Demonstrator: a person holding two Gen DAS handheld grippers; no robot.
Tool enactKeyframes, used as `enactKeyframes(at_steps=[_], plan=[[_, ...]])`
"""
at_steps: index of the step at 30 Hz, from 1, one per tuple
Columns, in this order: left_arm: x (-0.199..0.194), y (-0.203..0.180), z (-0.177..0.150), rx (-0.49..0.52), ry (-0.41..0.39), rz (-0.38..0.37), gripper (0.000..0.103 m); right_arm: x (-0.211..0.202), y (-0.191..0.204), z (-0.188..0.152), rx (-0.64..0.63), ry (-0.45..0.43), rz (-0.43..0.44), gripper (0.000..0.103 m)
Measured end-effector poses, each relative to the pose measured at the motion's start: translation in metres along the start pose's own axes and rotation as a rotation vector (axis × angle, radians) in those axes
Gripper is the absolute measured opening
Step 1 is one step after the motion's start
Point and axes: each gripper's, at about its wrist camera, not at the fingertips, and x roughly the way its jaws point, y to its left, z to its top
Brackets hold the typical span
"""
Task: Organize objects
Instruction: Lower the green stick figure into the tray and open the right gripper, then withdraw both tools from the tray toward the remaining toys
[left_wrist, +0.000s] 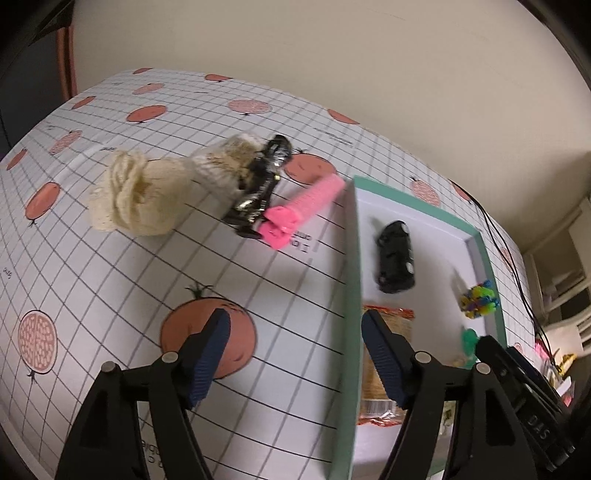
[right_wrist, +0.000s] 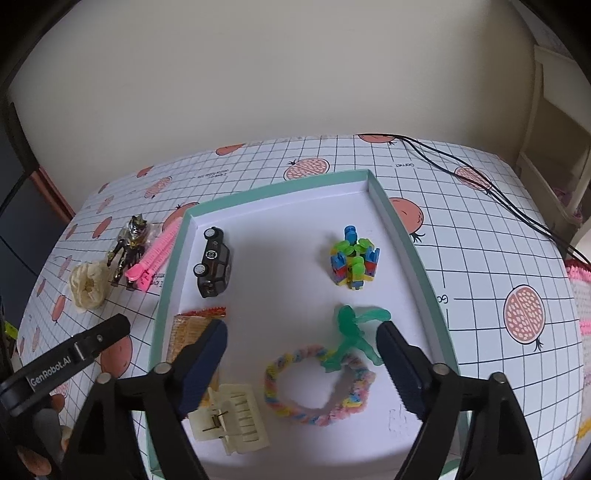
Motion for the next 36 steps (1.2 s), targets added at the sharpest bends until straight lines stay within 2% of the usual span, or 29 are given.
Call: enactKeyframes(at_steps=[3,6,8,10,12,36], plan=[[0.0,0.0037,0.0014,-0.007,-0.007,0.01,0.084,-0.0009,0.0011,-0.0001,0.002,-0.004,0.005,0.092],[-0.0009,0.0061,0.0019,-0.01,-0.013,0.014,0.085,-0.0011,0.0034,-0.0001,-0.004,-0.005,0.003,0.097],[-0.0015,0.0078,0.0018,-0.009,-0.022,0.019,0.089,-0.0011,0.0043,0.0003,-0.006,-0.008,0.002,0.1],[-0.0034,0.0074,0.0008,-0.003,-0.039,0.025,0.1,-0.001,0.005,0.0004,-0.008,-0.014,-0.006,0.103],[-0.0053,0.0063,0.0006,0.011,-0.06,0.035,0.103,-0.0006,0.0056,0.0002,-0.011,-0.013,-0.008,0.103],[-0.0057,0.0063,0.0018,0.003,-0.063,0.003,0.103,0.0003,0.0082,0.0009,-0.02,-0.009,-0.014,0.103]])
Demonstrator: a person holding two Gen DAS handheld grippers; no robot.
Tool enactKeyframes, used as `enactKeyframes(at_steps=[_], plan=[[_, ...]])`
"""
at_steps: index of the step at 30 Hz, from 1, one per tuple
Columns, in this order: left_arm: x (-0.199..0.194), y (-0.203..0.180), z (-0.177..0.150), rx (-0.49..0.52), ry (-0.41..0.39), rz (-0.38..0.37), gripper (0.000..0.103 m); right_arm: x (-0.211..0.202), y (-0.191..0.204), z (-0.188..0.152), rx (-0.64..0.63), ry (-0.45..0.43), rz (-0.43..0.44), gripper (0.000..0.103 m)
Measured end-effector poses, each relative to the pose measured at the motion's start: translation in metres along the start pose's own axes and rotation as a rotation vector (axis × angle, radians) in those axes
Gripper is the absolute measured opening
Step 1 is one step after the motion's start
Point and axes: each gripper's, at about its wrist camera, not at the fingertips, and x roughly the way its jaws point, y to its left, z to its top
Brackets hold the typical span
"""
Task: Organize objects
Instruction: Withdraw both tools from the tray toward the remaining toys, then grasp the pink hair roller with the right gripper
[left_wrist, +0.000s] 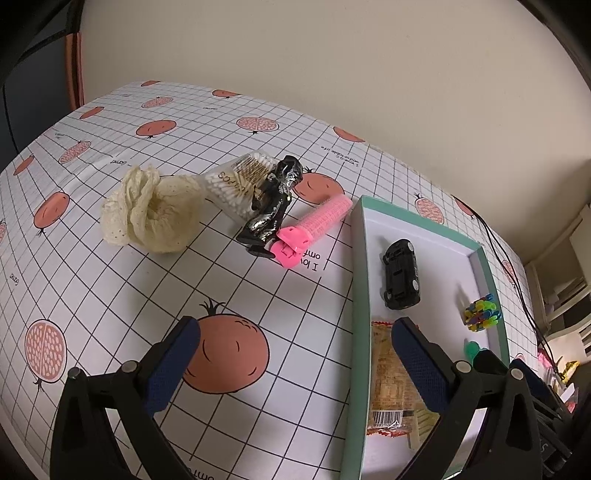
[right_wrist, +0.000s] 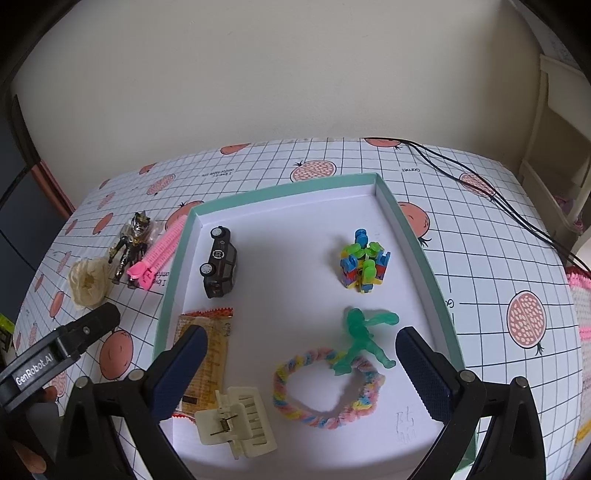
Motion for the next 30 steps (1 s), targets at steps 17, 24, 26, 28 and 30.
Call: enactKeyframes(at_steps=[17,24,26,28,30], plan=[[-0.027,0.031,0.031,-0.016,-0.06,-0.018,0.103,-0.026,0.021,0.025,0.058,-0.105,-0.007,0.103],[-0.042,0.072,0.059,-0.121,-0.038,-0.021,0.103,-0.039,0.055,0.044,0.014,-0.098,0.034,0.103],[-0.045,0.085,0.068,-0.16,-0.025,-0.014,0.103,-0.045,0.067,0.05,0.002,-0.113,0.043,0.103],[-0.048,0.093,0.077,-0.172,-0.026,0.003,0.103,-0.045,0.083,0.057,-0.023,-0.117,0.052,0.102],[-0.045,0.098,0.085,-0.173,-0.026,0.03,0.103,-0.04,0.099,0.064,-0.055,-0.115,0.056,0.101]])
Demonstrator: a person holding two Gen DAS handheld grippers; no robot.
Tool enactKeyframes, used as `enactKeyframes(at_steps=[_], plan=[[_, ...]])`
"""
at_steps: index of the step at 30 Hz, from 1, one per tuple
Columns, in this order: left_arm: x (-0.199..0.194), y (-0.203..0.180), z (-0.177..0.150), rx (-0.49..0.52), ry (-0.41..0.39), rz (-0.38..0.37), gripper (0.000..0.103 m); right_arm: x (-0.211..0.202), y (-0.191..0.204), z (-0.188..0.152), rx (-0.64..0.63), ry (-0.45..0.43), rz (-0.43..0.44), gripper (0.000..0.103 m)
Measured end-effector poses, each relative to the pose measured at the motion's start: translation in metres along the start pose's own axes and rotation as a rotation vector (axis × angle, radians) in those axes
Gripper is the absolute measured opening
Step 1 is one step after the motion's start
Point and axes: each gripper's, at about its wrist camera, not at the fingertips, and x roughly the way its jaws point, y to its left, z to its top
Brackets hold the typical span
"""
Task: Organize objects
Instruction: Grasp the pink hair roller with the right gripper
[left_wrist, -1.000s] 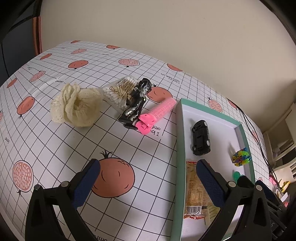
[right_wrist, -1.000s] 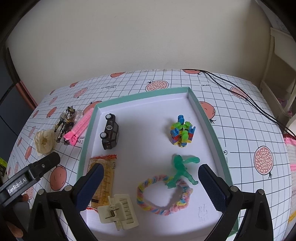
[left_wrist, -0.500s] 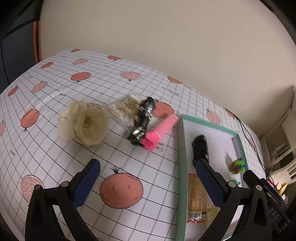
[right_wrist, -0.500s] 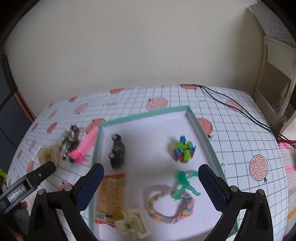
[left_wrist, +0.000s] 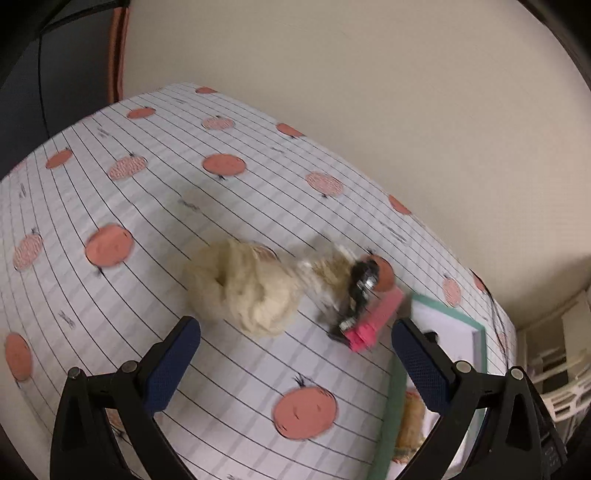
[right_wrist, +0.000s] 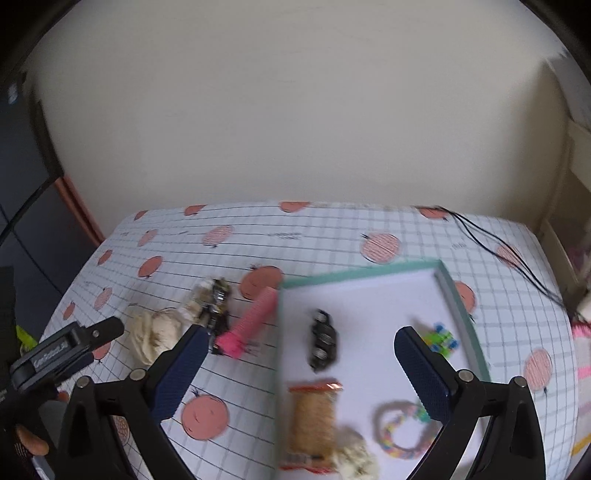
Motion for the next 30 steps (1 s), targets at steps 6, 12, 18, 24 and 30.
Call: enactKeyframes(at_steps=[6,12,18,24,30], plan=[[0.032,0.005,0.041,0.004,0.04,0.055,0.103,0.052,0.034,0.027,-0.033,0.075,0.044,0.093],[0.049,0.013,0.056,-0.035,0.052,0.079,0.103,0.088,0.05,0.034,-0.043,0.145,0.039,0.084],[0.075,0.017,0.051,-0.031,0.104,0.084,0.103,0.113,0.054,0.025,-0.011,0.209,0.057,0.075],[0.093,0.019,0.051,0.005,0.136,0.084,0.103,0.137,0.054,0.015,-0.001,0.262,0.065,0.055],[0.105,0.028,0.054,-0.008,0.149,0.098,0.103,0.153,0.051,0.008,0.035,0.299,0.078,0.045]])
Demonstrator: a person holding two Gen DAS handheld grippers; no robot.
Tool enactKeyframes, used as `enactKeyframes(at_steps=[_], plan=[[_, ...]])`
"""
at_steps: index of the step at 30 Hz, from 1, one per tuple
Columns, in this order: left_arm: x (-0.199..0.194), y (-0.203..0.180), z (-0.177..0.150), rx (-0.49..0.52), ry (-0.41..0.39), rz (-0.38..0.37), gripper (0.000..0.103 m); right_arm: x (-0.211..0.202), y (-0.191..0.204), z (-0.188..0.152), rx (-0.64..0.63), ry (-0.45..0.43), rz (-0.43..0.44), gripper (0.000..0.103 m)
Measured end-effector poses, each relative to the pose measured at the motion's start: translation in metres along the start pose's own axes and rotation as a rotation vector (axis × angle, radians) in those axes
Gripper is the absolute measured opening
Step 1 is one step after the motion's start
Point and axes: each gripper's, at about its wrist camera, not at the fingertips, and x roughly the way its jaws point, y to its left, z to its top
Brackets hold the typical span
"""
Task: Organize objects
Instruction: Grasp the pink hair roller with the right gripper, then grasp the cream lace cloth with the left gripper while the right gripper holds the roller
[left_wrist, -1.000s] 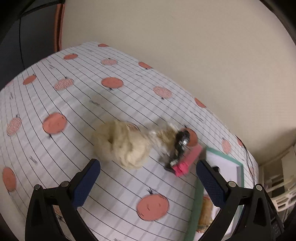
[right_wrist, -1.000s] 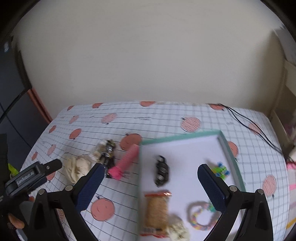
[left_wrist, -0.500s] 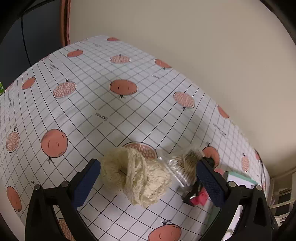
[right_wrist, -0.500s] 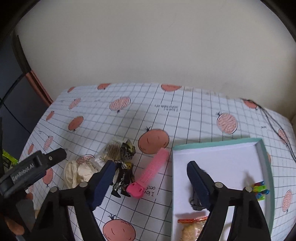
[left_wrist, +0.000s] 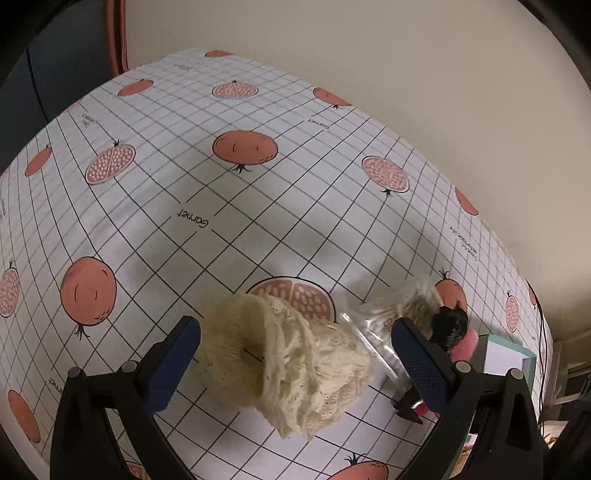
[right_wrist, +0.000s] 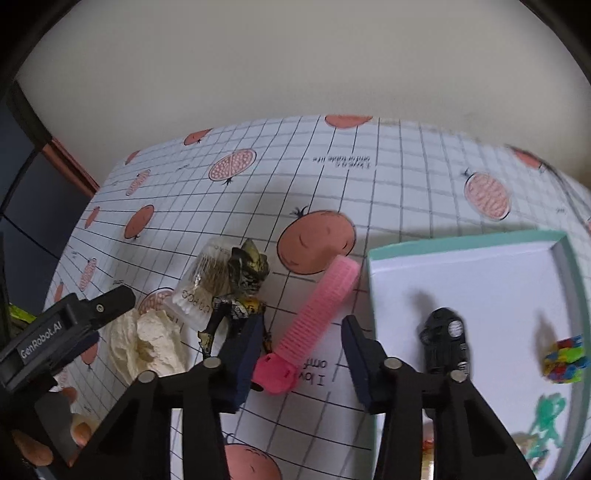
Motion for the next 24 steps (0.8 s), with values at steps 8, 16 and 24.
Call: enactKeyframes(at_steps=[8,16,24], plan=[[0.018,-0.003,-0.007,0.016,0.038,0.021,0.102,0.021,0.009,-0.007,-0.026,0.03,-0.039,0.042],[0.03,-0.009,-0.014,0.038,0.064,0.048,0.101,0.033,0.006,-0.011,-0.029,0.054,-0.056,0.039],[0.032,-0.007,-0.019,0.039,0.062,0.061,0.091,0.035,0.007,-0.011,-0.056,0.049,-0.07,0.036]])
